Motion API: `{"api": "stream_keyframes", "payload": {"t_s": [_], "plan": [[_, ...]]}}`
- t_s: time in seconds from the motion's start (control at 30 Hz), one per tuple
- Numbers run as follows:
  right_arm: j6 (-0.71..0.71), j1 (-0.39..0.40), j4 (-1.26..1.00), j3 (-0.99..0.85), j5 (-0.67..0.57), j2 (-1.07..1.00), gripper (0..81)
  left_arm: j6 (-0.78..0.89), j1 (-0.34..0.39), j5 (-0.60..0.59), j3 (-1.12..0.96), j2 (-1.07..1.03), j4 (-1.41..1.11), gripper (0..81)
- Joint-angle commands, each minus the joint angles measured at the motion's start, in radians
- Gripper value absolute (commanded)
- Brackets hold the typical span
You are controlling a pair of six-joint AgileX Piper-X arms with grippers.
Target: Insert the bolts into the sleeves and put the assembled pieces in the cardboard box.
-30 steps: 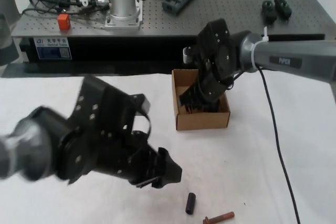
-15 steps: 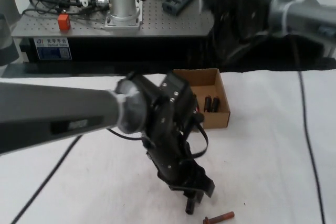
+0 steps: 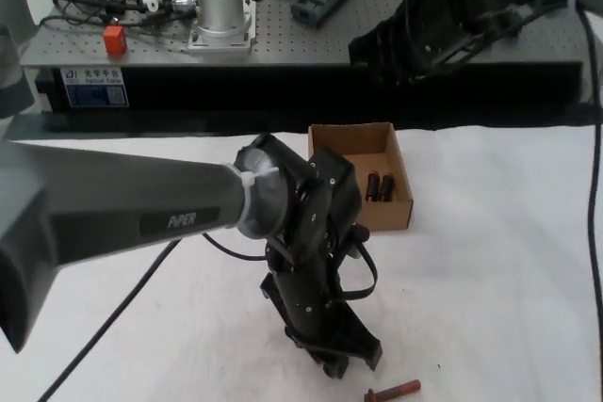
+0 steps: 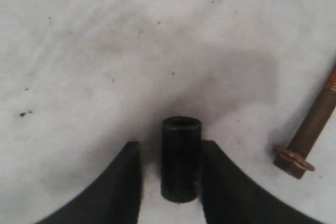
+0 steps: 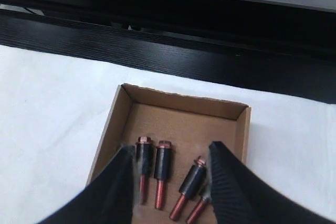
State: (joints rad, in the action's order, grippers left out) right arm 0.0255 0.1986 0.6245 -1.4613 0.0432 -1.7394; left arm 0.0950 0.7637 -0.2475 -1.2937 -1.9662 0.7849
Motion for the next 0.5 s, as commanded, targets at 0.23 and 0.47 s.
{"api": "stream_keyframes", "payload": {"t_s": [0.23, 0.47], "plan": [[-0.032, -0.003, 0.01, 0.129, -0.043, 0.142, 32.1, -0.022, 0.004, -0.048, -0.002, -0.006, 0.035, 0.6], [-0.277, 0.004, 0.225, 0.292, -0.133, 0.241, 32.1, -0.022, -0.023, 0.101, 0.084, 0.223, 0.029, 0.6]]}}
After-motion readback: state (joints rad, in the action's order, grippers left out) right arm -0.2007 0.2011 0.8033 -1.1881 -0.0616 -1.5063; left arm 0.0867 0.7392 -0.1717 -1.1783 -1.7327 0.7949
